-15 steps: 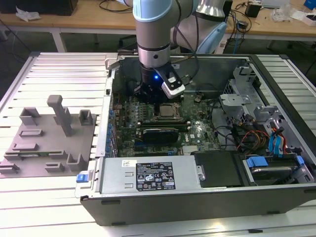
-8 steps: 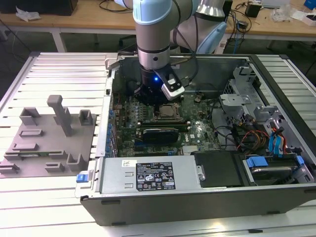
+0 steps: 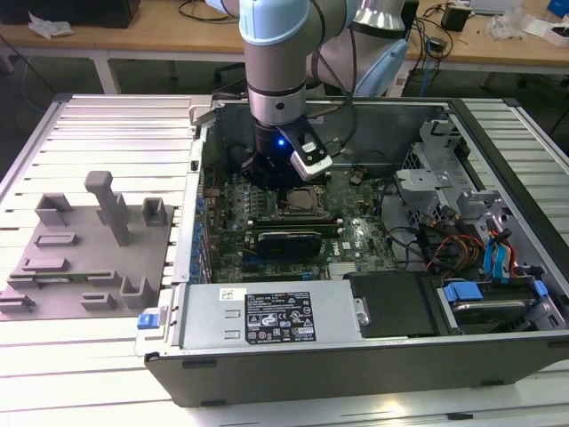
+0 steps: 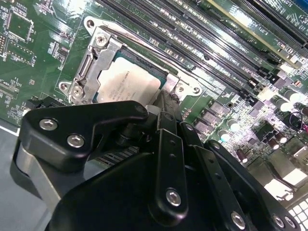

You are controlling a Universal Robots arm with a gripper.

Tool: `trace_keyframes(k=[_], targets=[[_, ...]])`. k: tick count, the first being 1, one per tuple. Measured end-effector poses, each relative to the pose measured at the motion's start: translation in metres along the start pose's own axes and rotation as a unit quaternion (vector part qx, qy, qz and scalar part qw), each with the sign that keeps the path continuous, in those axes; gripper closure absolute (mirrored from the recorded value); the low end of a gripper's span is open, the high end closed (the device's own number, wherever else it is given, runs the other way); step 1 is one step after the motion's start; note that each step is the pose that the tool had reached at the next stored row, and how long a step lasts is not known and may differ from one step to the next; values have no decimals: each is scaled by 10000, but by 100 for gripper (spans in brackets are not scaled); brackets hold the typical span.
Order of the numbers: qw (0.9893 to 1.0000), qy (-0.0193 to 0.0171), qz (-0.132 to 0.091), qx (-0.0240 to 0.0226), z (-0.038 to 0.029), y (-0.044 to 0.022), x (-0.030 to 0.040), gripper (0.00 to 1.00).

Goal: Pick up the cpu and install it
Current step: 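Close the cpu cover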

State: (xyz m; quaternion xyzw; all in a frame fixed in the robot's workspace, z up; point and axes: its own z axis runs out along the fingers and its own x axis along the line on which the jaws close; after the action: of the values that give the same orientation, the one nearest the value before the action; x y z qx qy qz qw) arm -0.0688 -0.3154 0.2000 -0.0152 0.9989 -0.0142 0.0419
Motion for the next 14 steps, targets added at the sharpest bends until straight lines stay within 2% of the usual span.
trace_keyframes(k=[4,8,12,14], targets=[[10000,-8,1,-11,-38,3,-6,89],[10000,-2,0,-2,-77,-1,-7,89],[10000,-1,0,-2,-139,-3,-12,89],[10000,-4,1,-2,-136,10,-12,89]])
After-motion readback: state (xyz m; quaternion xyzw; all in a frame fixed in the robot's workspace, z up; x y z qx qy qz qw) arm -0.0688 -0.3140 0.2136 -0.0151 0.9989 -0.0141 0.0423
